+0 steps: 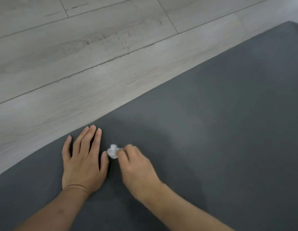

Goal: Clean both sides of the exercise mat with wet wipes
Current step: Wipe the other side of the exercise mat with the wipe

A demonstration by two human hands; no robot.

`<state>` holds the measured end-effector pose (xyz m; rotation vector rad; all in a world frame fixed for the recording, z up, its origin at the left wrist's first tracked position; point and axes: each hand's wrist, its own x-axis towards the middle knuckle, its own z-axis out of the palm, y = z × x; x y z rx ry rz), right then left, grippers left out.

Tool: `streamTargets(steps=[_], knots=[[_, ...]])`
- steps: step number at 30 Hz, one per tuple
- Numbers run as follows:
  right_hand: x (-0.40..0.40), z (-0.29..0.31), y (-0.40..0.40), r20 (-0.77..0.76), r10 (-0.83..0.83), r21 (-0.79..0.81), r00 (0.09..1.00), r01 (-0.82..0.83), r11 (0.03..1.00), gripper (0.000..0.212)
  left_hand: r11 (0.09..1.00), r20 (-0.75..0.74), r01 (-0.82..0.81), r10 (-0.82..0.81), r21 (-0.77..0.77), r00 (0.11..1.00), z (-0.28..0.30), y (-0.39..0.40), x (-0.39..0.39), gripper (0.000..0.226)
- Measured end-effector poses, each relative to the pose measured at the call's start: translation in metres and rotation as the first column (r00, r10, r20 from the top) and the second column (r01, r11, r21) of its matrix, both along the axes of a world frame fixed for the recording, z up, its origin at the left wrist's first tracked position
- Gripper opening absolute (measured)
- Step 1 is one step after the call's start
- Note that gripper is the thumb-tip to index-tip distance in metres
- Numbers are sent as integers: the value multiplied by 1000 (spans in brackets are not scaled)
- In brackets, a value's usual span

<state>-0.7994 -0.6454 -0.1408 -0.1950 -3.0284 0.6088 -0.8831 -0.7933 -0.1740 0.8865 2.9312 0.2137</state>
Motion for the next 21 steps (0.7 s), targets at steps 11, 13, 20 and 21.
streamTargets(steps=[11,13,20,21], knots=[[-9,-6,102,-96,-488,64,868,494,867,13,1000,25,-23,23,7,999,0,1,-1,69],[7,-5,24,-37,-122,2,992,122,992,14,1000,20,-20,19,14,1000,0,1,-1,69],[-4,-4,162,-57,-316,164,947,321,933,5,1000,22,-11,10,27,1000,2,1,-1,68],[-6,-3,185,-80,-456,163,886,463,871,4,1000,20,-13,12,27,1000,2,1,-1,68]])
